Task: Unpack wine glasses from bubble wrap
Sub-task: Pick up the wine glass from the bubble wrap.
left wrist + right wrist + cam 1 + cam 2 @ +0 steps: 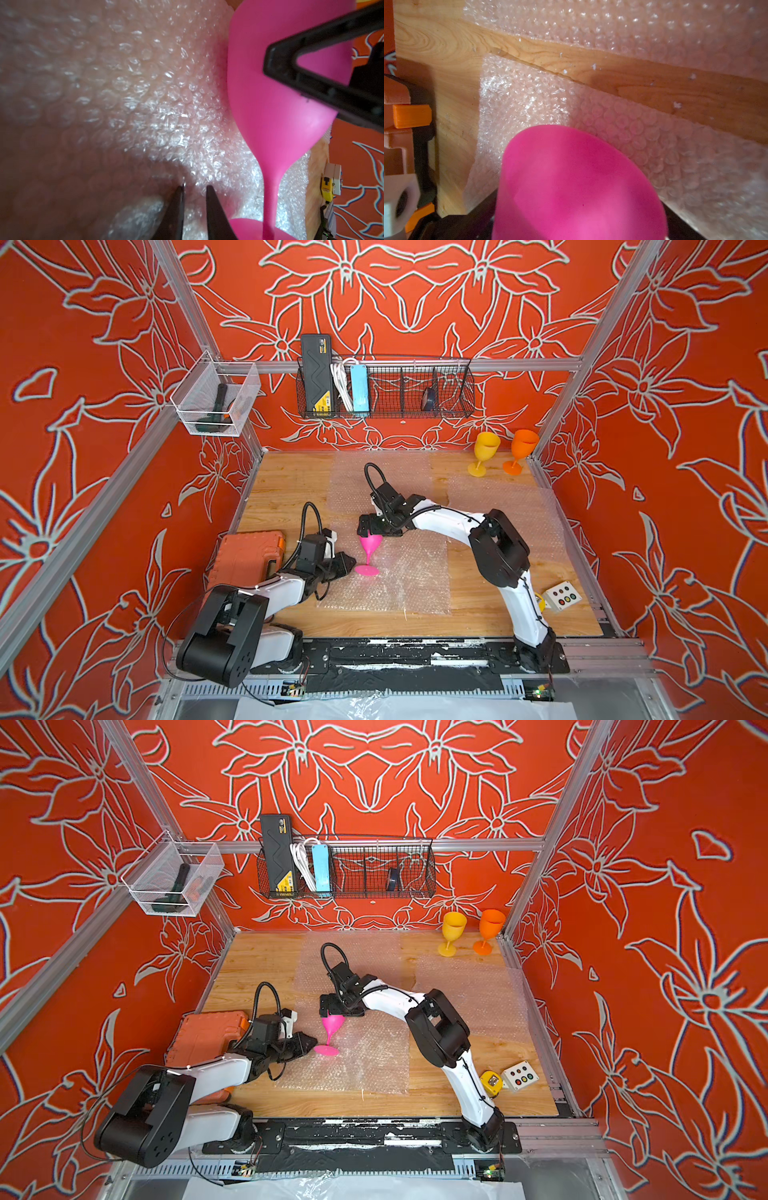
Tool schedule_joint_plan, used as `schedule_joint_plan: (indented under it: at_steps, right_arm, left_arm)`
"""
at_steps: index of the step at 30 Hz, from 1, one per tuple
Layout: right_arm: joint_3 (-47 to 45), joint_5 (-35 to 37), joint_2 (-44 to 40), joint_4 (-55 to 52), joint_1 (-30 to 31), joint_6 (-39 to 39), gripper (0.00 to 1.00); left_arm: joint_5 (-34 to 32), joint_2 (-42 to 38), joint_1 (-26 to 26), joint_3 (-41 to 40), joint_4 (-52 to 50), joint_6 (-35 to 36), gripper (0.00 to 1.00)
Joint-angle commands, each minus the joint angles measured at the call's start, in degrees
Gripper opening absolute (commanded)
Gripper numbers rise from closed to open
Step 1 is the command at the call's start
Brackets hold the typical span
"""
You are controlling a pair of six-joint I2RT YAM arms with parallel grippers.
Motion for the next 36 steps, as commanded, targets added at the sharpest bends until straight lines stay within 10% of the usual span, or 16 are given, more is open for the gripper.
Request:
schedule_joint_plan:
  at_steps: [1, 21, 36]
  right_arm:
    - [0.5, 0.1, 0.5, 1.5, 0.4, 1.6, 0.94]
    - [-7.5, 3.4, -18.5, 6.6, -2.0, -4.6, 0.79]
    - [-24.8, 28.1, -37.0, 23.6, -17.2, -19.5, 0.76]
  left_arm:
    - [0.2, -0.6, -0.3, 1.0, 0.5, 0.8, 0.21]
    - [-1.2, -1.2, -0.3, 1.6, -2.0, 2.3, 0.21]
    - [-1.3, -8.6, -3.5, 7.1, -7.6, -0.6, 0.22]
